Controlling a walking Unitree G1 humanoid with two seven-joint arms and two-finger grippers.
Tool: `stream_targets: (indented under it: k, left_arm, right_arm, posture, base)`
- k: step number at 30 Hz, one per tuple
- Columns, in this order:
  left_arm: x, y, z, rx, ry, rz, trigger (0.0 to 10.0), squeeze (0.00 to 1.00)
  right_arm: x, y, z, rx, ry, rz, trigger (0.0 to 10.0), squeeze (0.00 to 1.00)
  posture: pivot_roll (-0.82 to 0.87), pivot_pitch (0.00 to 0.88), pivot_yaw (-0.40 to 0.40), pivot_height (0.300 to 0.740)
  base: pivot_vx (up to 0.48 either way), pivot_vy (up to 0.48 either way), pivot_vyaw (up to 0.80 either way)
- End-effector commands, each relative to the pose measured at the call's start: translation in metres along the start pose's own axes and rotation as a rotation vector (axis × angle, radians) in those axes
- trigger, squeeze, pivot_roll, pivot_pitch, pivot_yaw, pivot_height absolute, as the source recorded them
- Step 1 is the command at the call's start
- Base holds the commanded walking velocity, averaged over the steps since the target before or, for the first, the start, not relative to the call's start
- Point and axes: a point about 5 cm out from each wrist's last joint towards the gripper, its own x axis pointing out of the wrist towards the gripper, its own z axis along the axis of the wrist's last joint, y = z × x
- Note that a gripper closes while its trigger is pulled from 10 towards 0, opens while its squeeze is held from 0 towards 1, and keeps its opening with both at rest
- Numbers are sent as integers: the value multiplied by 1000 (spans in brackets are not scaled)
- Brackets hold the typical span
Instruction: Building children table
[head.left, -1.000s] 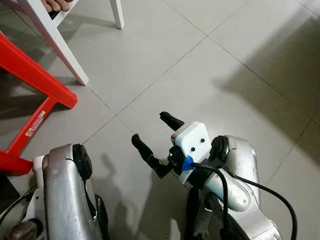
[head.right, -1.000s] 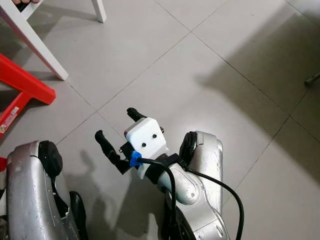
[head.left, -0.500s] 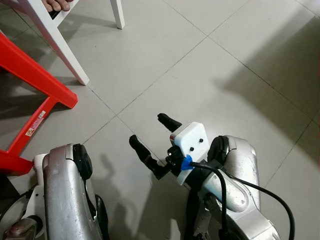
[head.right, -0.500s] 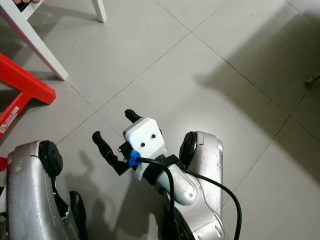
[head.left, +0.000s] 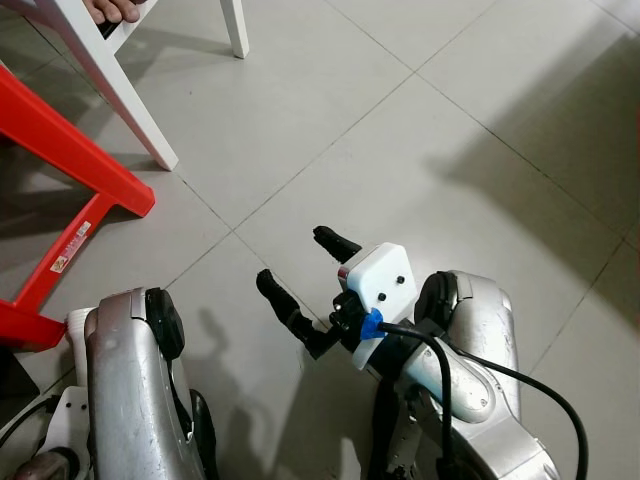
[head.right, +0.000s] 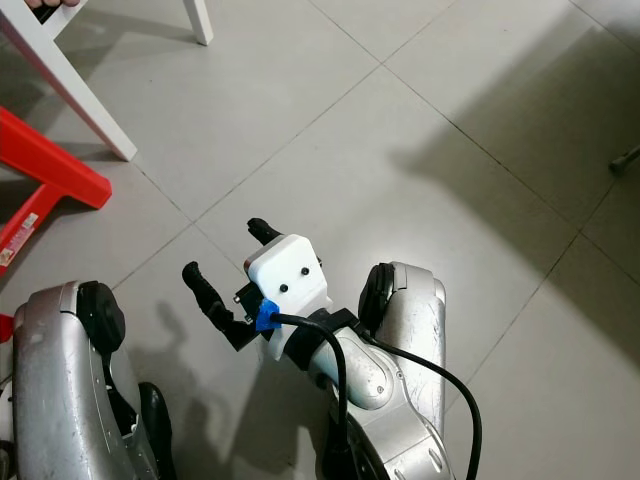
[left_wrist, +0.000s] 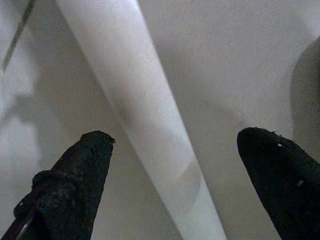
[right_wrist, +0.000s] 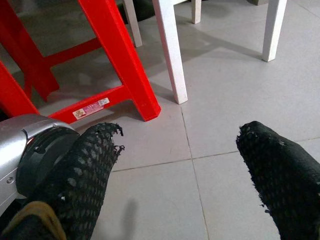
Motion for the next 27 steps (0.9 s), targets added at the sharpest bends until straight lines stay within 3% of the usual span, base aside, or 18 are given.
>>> stream_targets:
  k: [1, 12, 27]
  left_arm:
    - [-11, 5, -31, -11, 109, 17, 10000, 0]
    - [-16, 10, -40, -5, 137, 28, 10000, 0]
    - [-10, 6, -27, 1, 101, 9, 10000, 0]
  right_arm:
    - [-3, 7, -3, 24, 17, 32, 10000, 0]
    - [-3, 7, -3, 27, 18, 37, 10000, 0]
    - [-7, 7, -1, 22, 24, 36, 10000, 0]
  posture:
    - [-127, 615, -81, 300]
    - [-124, 620, -82, 300]
    - [-161, 627, -94, 300]
  base:
    - [0, 0, 0]
    - [0, 0, 0]
    - [0, 0, 0]
